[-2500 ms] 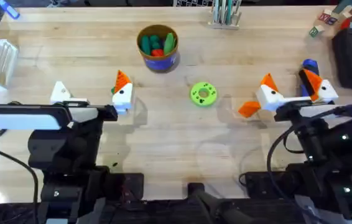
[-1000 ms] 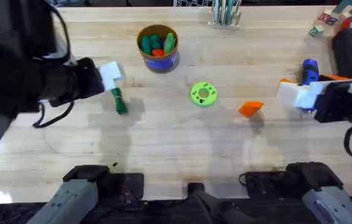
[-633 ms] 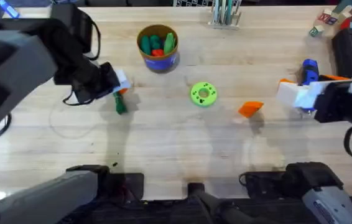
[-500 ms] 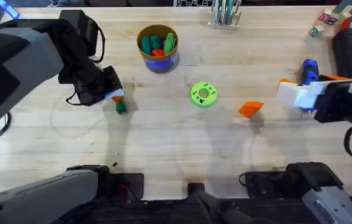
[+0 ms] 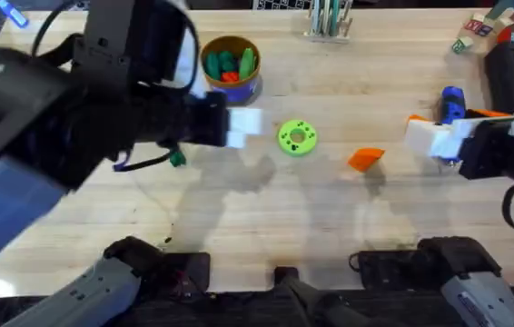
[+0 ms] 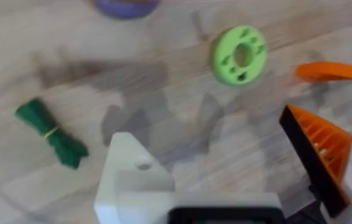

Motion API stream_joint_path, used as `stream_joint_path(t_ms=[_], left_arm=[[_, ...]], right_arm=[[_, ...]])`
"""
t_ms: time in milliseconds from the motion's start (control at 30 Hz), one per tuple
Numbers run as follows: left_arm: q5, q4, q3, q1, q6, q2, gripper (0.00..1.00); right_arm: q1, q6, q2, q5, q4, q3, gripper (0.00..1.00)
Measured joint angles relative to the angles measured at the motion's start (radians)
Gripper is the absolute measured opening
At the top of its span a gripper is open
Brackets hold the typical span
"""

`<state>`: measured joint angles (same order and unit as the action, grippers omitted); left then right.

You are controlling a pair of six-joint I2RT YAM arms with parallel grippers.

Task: Pick up the gripper from the table and insert it into the empty holder that is missing its gripper. Then pick up a screw, insert it into the mounting hole, and use the screwdriver to tighten it. Finally, clean up the table by picking up the vegetable and placing it into the bucket.

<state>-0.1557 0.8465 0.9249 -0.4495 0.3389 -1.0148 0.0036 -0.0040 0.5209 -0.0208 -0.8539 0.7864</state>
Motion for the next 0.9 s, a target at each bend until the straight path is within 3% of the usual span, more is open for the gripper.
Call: stream_joint_path(t_ms=[133, 233, 433, 567, 767, 900], left_arm=[[-0.033, -0.163, 0.000, -0.115, -0.010, 0.045, 0.994], [-0.043, -0.257, 0.000, -0.160, -0.014, 0.051, 0.994], [-0.046, -0.236, 0.000, -0.169, -0.014, 0.046, 0.994], [0.008, -0.267, 0.000, -0.169, -0.021, 0.044, 0.994], [0.074, -0.459, -0.003, -0.169, -0.167, 0.049, 0.994], [0.091, -0.607, -0.101, -0.169, -0.247, 0.120, 0.994]], right_arm=[[0.000, 0.000, 0.000, 0.000, 0.000, 0.000, 0.906], [0.000, 0.000, 0.000, 0.000, 0.000, 0.000, 0.906], [0.000, 0.000, 0.000, 0.000, 0.000, 0.000, 0.906], [0.000, 0.000, 0.000, 0.000, 0.000, 0.000, 0.906], [0.000, 0.000, 0.000, 0.000, 0.000, 0.000, 0.906], [0.000, 0.000, 0.000, 0.000, 0.000, 0.000, 0.907]])
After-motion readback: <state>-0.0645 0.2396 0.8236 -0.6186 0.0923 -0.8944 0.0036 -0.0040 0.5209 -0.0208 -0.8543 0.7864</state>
